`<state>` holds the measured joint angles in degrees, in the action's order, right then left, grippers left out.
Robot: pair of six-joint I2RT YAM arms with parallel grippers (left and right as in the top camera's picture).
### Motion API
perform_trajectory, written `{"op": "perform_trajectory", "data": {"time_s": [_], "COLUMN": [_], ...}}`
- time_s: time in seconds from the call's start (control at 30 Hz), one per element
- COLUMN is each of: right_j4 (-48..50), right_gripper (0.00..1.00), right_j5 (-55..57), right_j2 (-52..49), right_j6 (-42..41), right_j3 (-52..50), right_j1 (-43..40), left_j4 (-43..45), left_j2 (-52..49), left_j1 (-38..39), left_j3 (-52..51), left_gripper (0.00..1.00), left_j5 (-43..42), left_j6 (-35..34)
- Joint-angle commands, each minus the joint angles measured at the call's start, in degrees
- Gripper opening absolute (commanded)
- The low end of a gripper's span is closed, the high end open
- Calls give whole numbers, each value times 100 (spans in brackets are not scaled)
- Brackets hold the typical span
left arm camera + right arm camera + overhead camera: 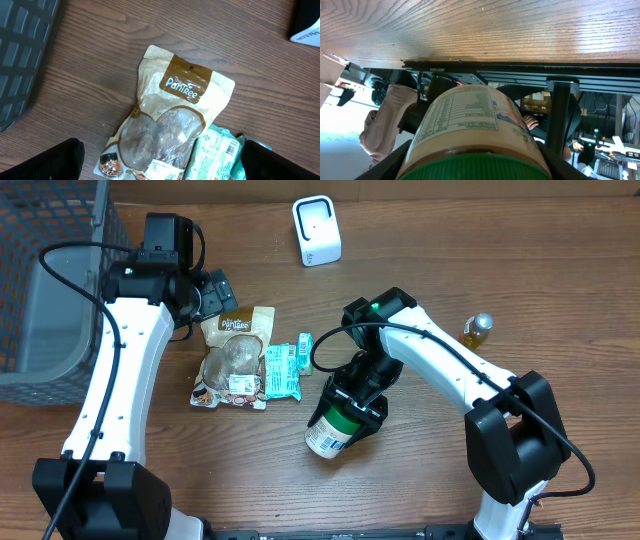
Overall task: Scan the item barcode
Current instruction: 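Hold the tilted jar above the table with the right gripper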
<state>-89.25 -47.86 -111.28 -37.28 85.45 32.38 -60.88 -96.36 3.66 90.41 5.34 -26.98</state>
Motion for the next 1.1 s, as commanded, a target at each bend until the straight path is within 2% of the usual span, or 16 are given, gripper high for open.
{"op": "perform_trajectory", "data": {"time_s": [0.0, 1.07], "right_j4": [-37, -111], "right_gripper": [38, 38], "right_j5": [-245, -245], "right_j2": [28, 28], "right_j6": [26, 26], "right_j3": [136, 136], "right_j1": [11, 11], "left_j4": [0, 0], "left_j2": [35, 35], "left_j1": [11, 11], "left_j3": [70, 70], "left_gripper": [100, 100], "left_j5": [39, 37], "left_j6": [20, 17]}}
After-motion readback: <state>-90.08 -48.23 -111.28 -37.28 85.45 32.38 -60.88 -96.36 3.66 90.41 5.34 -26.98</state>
